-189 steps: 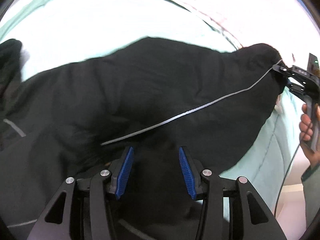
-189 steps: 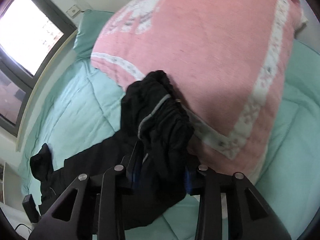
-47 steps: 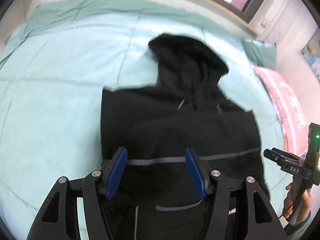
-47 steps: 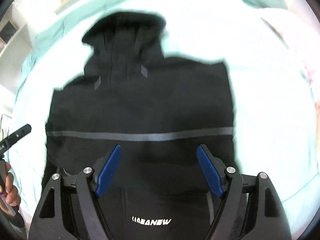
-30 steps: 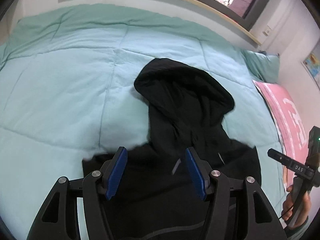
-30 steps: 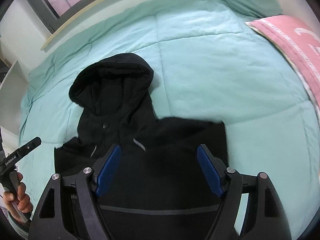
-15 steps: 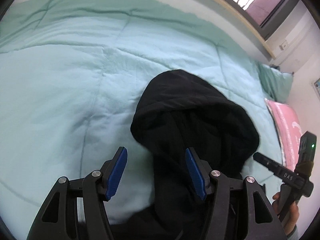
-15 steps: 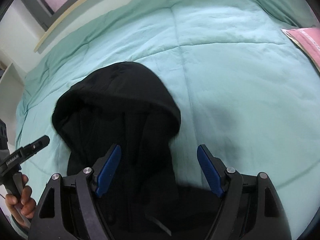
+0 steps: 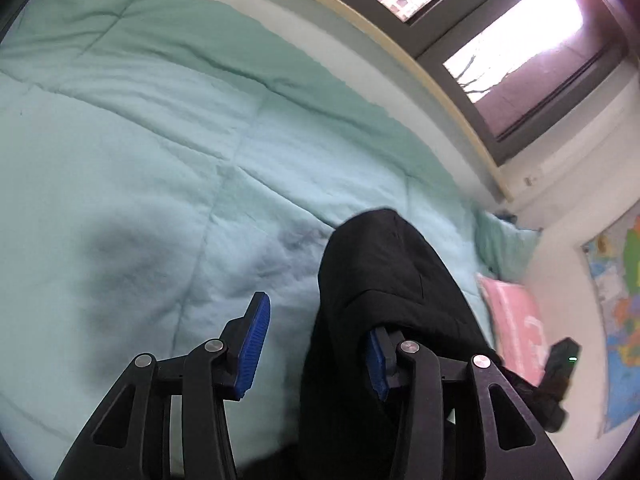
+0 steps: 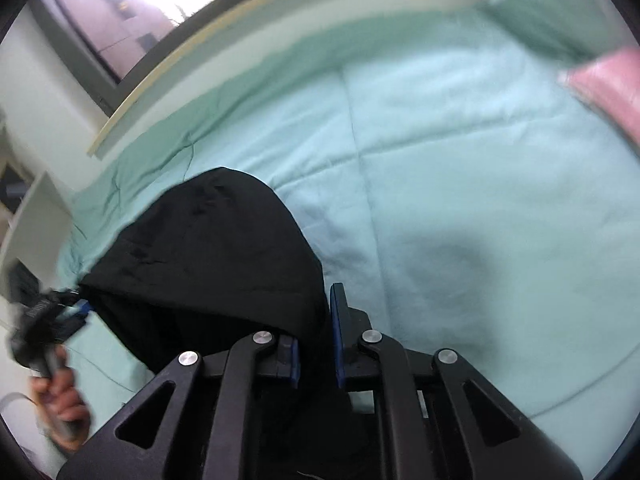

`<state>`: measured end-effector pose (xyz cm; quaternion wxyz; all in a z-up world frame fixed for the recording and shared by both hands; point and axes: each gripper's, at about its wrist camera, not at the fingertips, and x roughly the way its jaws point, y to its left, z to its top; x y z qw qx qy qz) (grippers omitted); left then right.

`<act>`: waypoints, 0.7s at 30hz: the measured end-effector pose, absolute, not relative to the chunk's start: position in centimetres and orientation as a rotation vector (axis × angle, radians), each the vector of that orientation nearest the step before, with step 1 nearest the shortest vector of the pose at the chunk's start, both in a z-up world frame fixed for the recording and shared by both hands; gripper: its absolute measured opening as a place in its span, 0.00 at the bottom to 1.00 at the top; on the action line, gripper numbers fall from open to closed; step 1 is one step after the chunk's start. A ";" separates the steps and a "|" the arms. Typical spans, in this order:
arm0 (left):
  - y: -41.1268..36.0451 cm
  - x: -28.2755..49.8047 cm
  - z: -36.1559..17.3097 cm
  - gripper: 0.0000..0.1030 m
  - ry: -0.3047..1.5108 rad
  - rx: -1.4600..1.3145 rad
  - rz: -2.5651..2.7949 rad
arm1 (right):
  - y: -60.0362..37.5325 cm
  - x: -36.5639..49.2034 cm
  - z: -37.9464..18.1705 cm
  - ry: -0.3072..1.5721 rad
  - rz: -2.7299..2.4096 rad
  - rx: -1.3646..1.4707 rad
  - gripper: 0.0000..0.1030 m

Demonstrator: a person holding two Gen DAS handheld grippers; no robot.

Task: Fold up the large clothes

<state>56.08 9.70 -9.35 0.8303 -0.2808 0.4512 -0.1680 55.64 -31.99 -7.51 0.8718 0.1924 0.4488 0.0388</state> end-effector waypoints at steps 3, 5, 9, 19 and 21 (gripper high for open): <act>10.4 56.5 -13.8 0.47 1.088 -0.608 -0.322 | -33.2 55.5 -9.8 0.967 0.087 0.492 0.23; 9.7 57.2 -19.3 0.47 1.262 -0.538 -0.250 | -33.7 56.2 -13.7 1.063 0.037 0.468 0.24; 8.5 57.2 -23.1 0.48 1.309 -0.464 -0.258 | -34.0 57.4 -19.9 1.217 0.057 0.517 0.24; 8.2 52.5 -16.7 0.48 1.236 -0.185 -0.340 | -33.3 54.2 -15.3 1.257 0.148 0.341 0.64; 8.6 51.7 -14.3 0.48 1.184 -0.209 -0.361 | -33.6 52.7 -14.4 1.249 0.153 0.336 0.70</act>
